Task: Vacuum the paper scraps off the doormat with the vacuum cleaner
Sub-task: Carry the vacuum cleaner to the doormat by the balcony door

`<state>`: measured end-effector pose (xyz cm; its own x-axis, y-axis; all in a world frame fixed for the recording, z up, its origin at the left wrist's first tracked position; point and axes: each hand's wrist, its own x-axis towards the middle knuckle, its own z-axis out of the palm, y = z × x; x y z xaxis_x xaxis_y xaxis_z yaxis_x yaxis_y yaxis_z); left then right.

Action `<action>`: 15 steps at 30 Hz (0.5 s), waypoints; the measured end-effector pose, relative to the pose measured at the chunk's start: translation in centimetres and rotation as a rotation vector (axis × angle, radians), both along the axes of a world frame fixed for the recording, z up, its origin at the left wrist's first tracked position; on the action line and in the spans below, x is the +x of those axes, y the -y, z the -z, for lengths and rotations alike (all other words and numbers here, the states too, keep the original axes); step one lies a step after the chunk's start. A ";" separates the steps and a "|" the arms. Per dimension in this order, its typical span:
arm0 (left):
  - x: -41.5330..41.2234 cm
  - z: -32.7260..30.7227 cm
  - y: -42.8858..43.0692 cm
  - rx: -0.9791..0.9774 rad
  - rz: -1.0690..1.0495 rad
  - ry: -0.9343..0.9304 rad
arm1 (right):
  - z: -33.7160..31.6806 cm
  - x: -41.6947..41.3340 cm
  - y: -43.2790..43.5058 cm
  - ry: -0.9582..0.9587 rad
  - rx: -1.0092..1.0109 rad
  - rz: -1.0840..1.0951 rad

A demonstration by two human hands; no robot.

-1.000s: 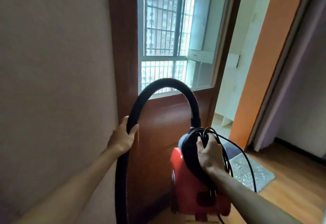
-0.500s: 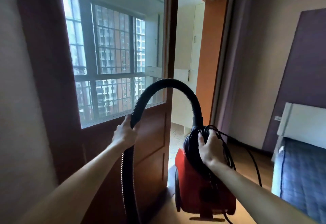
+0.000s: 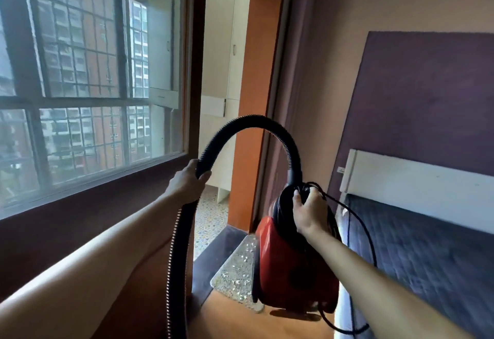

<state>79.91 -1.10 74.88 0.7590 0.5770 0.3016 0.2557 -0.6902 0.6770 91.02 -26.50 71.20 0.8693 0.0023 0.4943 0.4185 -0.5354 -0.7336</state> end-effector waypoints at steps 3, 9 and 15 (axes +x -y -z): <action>4.3 -0.8 -1.1 0.018 0.039 -0.007 | -0.5 2.8 -0.6 -0.013 0.012 0.071; 11.2 -1.8 -1.7 0.059 0.161 0.039 | -1.3 7.6 -0.8 0.001 0.038 0.196; 17.7 -1.2 -2.2 0.041 0.245 0.088 | -1.3 11.9 0.1 -0.009 -0.011 0.281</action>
